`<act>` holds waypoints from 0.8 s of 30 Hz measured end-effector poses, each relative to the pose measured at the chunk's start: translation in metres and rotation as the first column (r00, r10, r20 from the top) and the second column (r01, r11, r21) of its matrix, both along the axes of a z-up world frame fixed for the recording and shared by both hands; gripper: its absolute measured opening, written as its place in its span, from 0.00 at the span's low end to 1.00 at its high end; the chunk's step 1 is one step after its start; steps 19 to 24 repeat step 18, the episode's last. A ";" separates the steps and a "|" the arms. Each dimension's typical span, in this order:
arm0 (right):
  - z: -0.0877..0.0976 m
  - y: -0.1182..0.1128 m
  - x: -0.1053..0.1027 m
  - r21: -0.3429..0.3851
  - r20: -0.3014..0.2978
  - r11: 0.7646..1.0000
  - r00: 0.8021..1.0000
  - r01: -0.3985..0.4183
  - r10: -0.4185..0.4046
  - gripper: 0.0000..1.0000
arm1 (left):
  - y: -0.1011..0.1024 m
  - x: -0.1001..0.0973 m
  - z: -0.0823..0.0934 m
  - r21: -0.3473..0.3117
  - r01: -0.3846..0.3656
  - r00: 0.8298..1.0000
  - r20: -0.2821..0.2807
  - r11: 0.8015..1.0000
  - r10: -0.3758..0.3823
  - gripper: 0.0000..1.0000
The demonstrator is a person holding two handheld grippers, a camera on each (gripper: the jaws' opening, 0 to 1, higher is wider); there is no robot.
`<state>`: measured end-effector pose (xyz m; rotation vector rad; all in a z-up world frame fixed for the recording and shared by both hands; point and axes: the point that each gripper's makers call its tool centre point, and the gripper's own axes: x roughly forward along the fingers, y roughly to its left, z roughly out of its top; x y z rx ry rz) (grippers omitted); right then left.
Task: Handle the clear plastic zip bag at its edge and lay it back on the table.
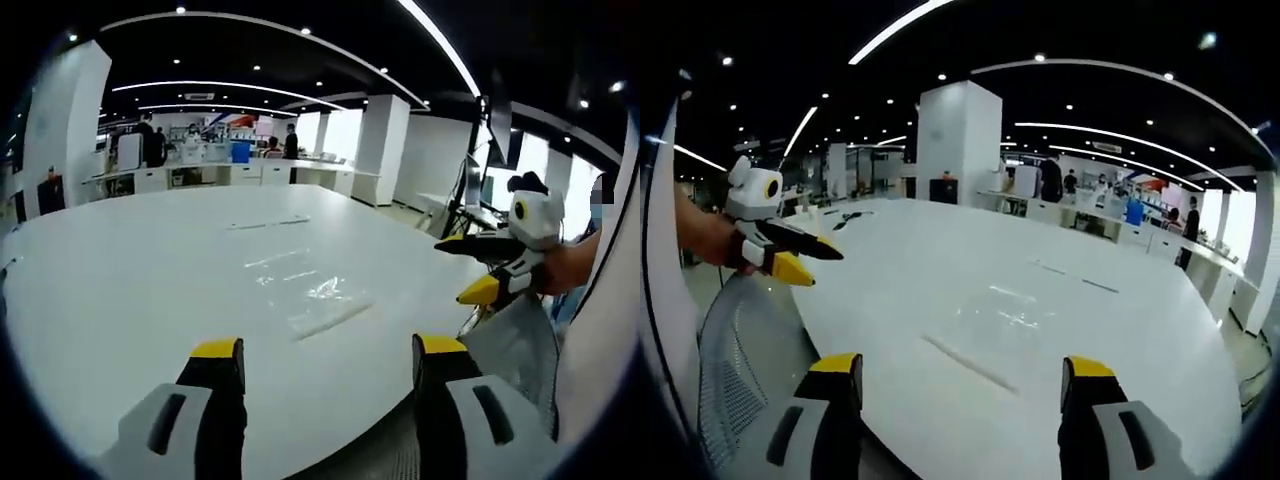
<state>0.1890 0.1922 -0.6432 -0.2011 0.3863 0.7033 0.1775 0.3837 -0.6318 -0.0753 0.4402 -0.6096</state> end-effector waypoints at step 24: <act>0.004 0.001 -0.004 0.015 0.024 1.000 1.000 0.000 -0.001 0.85 | 0.006 -0.003 0.001 -0.026 -0.013 1.000 0.025 1.000 0.014 0.67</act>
